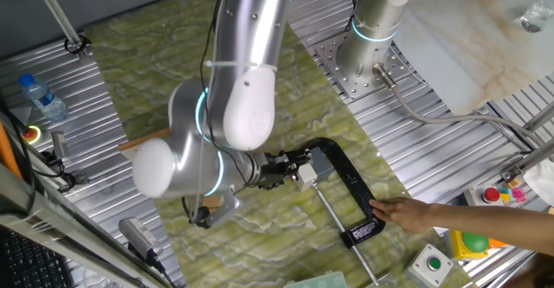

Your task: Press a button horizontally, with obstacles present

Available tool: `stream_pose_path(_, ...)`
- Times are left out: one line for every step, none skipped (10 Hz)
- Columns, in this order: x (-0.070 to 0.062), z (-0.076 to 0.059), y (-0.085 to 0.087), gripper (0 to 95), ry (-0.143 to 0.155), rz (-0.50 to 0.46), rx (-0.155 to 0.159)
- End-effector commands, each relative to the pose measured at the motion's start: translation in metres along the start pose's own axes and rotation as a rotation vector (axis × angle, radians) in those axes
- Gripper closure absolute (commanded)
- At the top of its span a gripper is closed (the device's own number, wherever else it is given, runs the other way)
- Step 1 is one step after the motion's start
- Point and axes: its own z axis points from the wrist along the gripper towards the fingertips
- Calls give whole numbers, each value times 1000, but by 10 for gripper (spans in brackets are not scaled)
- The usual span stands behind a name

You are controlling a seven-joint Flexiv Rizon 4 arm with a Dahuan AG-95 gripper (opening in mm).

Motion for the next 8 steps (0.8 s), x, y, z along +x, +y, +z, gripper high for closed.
stream_pose_path(2, 0, 0, 0, 13, -11, -33)
stream_pose_path(3, 3, 1, 0, 13, -17, -40)
stream_pose_path(6, 8, 4, 0, 12, -27, -46)
stream_pose_path(7, 11, 5, 0, 14, -31, -49)
stream_pose_path(8, 12, 6, 0, 12, -36, -52)
stream_pose_path(8, 13, 7, 0, 13, -36, -52)
stream_pose_path(9, 15, 7, 0, 14, -36, -53)
stream_pose_path(9, 16, 8, 0, 14, -35, -52)
